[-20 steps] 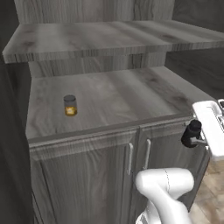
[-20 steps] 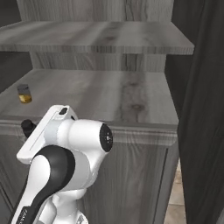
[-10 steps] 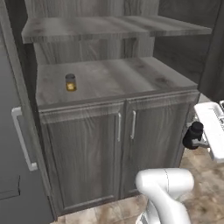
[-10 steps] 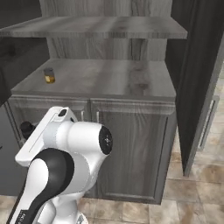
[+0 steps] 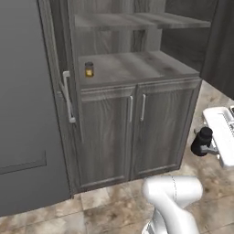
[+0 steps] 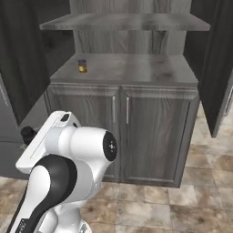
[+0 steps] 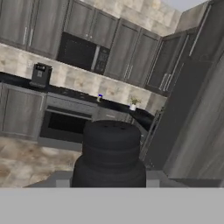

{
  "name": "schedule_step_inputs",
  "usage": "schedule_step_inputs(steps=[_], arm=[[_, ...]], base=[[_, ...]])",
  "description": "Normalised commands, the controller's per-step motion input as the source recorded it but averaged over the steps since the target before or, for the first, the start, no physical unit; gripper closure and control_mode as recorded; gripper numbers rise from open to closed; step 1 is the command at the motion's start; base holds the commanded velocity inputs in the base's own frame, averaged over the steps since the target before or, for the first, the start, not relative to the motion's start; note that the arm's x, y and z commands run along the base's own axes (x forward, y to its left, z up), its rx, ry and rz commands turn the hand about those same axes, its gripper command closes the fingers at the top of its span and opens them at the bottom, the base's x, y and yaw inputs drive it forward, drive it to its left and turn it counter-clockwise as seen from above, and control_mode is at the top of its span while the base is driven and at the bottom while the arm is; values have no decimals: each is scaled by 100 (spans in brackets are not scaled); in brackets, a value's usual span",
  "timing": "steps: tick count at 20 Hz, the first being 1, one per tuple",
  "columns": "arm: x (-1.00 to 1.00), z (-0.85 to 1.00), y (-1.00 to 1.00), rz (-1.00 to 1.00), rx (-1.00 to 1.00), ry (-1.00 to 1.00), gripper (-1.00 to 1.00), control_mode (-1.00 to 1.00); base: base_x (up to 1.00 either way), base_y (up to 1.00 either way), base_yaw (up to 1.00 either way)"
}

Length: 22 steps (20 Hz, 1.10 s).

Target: Collect the turmeric, mayonnaise, and shaker from the cabinet and place them next to the stove.

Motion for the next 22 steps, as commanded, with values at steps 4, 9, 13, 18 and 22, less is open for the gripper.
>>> schedule_step_inputs(steps=[4,9,13,18,22], arm=[[0,0,0,0,0,0,100,100],[0,0,0,0,0,0,100,100],[0,0,0,0,0,0,100,100],[0,0,0,0,0,0,100,100],[0,0,0,0,0,0,100,100]], base=[[-85,74,1],[-78,94,7],[-71,100,15],[-55,100,24],[-43,100,29]])
